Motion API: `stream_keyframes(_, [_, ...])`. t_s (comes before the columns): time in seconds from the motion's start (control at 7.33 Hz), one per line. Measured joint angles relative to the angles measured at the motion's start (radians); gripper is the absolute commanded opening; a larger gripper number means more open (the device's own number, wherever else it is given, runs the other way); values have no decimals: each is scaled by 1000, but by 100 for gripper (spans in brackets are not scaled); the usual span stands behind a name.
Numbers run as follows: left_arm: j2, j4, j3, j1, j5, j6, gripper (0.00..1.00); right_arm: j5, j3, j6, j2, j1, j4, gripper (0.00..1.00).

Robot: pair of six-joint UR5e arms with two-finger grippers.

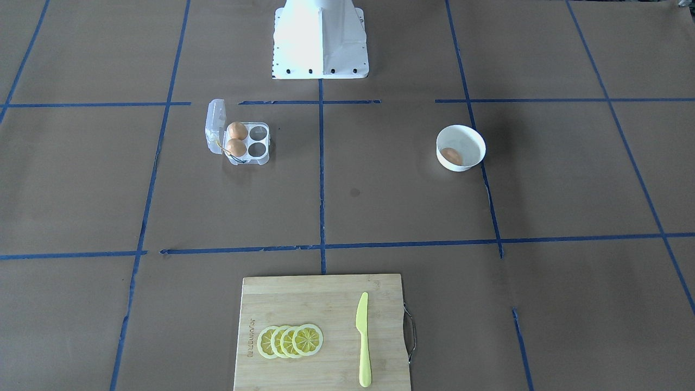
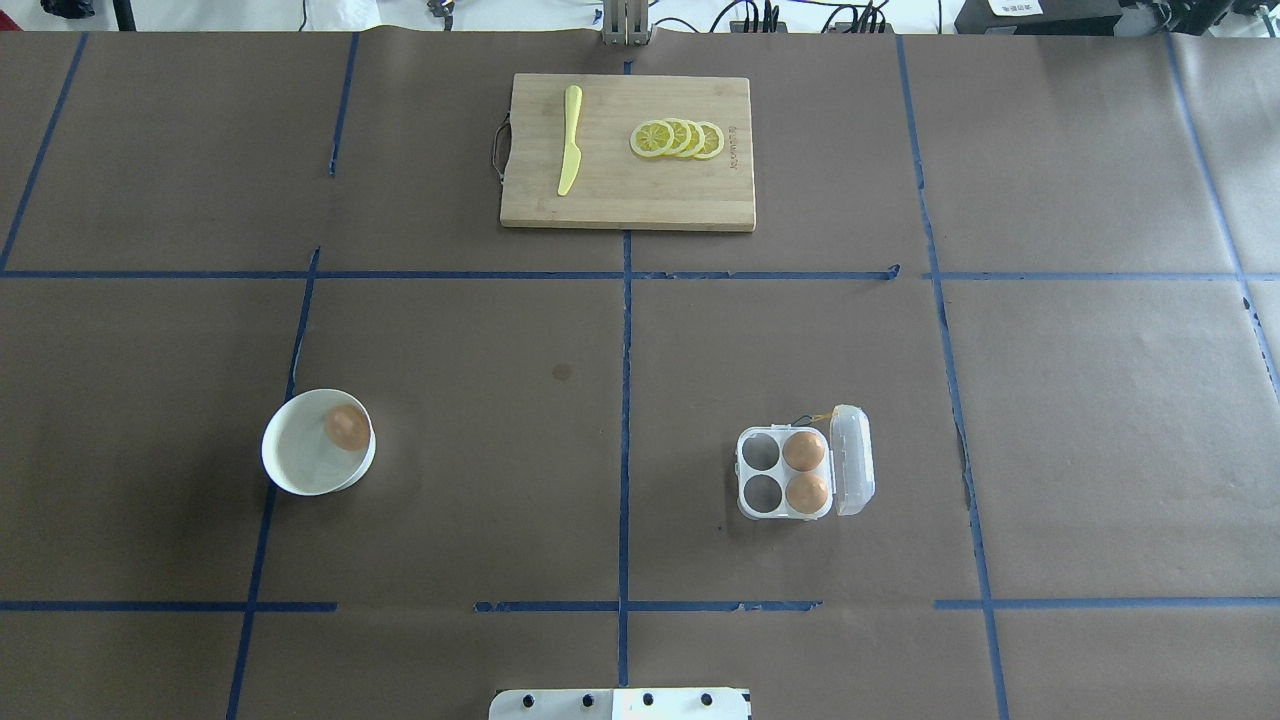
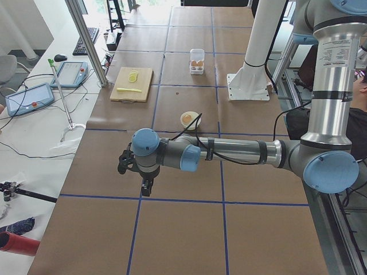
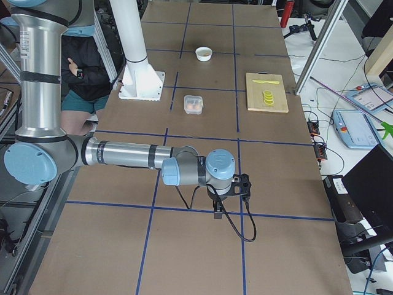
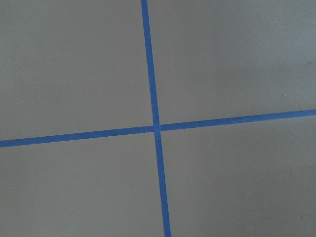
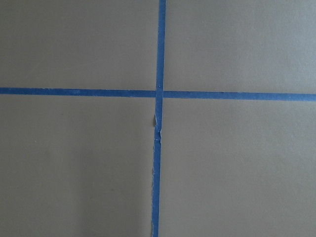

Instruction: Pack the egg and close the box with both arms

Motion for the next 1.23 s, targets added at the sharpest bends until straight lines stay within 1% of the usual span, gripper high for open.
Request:
stream_keyframes(0.27, [-10,-2,-36,0,6,-3,100,5,-1,5,3,0,-1,100])
stream_keyframes(0.41, [-37,-3,-59,1,7,-3,100,7,0,14,6,-1,-1,100])
stream_keyframes(0.68, [-136,-20,-68,33,3,-6,100,11,8,26,13,-1,0,100])
stream_keyframes(0.95, [-181,-99,-71,89,-2,-12,100,17,8,26,42,-2,-1,100])
stream_keyframes(1.09, [-194,-147,-72,123,-8,-42,100,20,-9,26,51,-4,-3,100])
stream_keyframes(1.23, [-203,-179,-85,164,-13,-129,100,25,-23,25,57,-7,-3,100])
